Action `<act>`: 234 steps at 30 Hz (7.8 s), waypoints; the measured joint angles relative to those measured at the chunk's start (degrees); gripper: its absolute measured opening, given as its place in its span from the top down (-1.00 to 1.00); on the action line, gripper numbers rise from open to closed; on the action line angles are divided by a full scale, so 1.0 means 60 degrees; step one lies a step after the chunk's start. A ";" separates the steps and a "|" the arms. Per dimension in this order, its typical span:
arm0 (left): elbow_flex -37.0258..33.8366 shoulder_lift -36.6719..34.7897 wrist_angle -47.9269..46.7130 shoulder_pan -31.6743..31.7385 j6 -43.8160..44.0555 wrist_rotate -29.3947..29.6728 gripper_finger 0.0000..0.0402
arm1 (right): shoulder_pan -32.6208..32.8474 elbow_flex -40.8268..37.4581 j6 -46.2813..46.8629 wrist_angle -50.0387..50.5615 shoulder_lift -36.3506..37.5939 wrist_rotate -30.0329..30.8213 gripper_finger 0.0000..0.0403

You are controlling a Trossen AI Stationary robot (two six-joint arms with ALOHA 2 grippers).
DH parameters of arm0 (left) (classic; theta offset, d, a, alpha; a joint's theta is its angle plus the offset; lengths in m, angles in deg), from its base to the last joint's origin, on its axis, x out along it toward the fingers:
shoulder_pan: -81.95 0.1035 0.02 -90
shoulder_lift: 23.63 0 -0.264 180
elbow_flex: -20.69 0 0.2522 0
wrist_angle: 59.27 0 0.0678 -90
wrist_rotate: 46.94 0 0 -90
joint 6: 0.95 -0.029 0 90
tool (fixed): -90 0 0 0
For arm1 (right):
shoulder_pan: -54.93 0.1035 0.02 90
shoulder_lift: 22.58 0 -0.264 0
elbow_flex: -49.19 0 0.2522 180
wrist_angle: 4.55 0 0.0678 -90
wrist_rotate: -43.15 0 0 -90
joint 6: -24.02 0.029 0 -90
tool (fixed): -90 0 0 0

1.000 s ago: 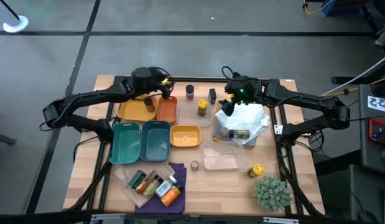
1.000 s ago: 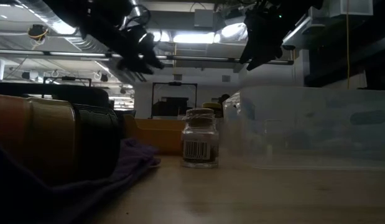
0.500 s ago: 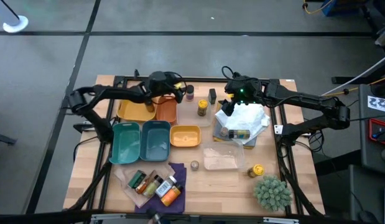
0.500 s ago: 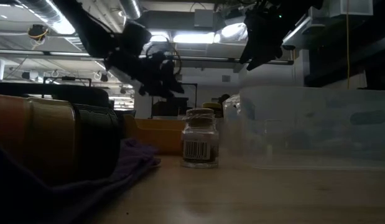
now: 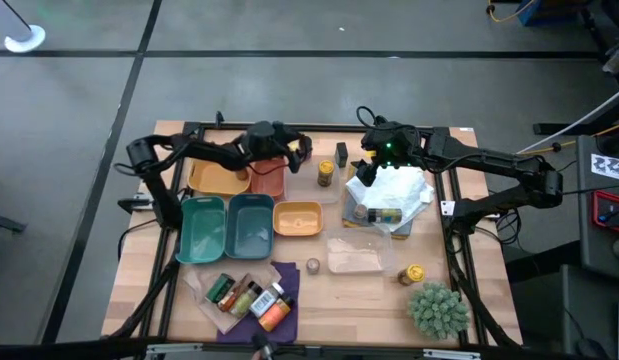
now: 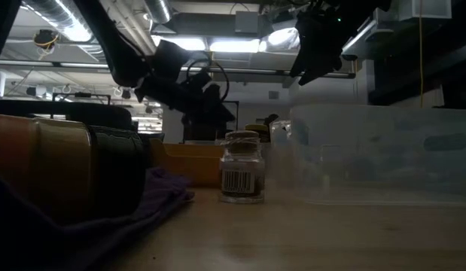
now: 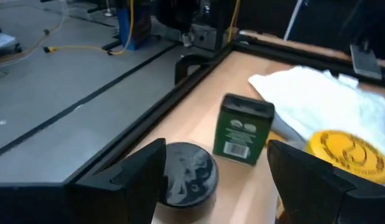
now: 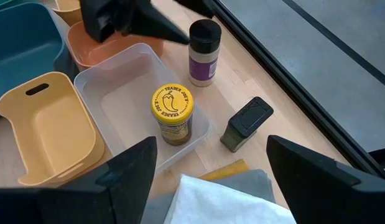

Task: Sort spices by type
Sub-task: Put the purple spice bottle into the top yellow bin, then put the top green spice can into the orange bin

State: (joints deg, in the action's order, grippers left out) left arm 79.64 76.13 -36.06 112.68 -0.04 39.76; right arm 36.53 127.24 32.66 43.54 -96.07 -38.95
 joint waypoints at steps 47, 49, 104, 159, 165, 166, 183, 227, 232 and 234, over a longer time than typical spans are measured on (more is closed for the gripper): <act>0.1182 0.1805 -0.0079 0.0013 -0.0951 0.0741 -0.32 | 0.0007 0.0000 -0.0025 0.0000 0.0000 0.0014 -0.51; 0.1225 0.1805 -0.0146 0.0016 -0.0951 0.0741 -0.28 | 0.0007 0.0000 -0.0028 0.0002 0.0000 0.0017 -0.51; -0.2329 -0.8752 -1.1037 0.0191 0.4690 0.6045 0.02 | 0.0004 0.0004 -0.0266 -0.0117 -0.0686 0.0003 -0.51; -0.3206 -0.9087 -0.7856 0.0199 0.2516 0.6364 -0.19 | 0.0004 0.0004 -0.0280 -0.0244 -0.0903 0.0366 -0.51; -0.3031 -0.9109 -0.7791 0.0199 0.2517 0.5761 -0.19 | -0.0004 0.0004 0.0083 -0.0391 -0.0918 0.1845 -0.51; -0.3031 -0.9109 -0.7802 0.0199 0.2523 0.5631 -0.19 | -0.0004 0.0004 0.0287 -0.0548 -0.0918 0.2062 -0.51; -0.3031 -0.9102 -0.7801 0.0061 0.3034 0.3794 -0.19 | -0.1825 0.0007 0.1738 -0.2403 -0.1962 0.0539 -0.51; -0.3034 -0.9101 -0.7843 -0.0020 0.3024 0.3794 -0.19 | -0.2127 -0.0002 0.2306 -0.2852 -0.4688 -0.0176 -0.38; -0.3034 -0.9091 -0.7847 -0.0020 0.3027 0.3794 -0.19 | -0.2127 -0.0002 0.2273 -0.2877 -0.4688 -0.0178 -0.03; -0.3034 -0.9091 -0.7848 -0.0020 0.3027 0.3794 -0.19 | -0.2127 0.0000 0.2269 -0.2878 -0.4688 -0.0177 0.15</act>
State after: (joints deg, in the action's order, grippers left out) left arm 61.43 21.58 -83.15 112.56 18.12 62.53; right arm 23.77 127.24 46.28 26.27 -124.20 -40.01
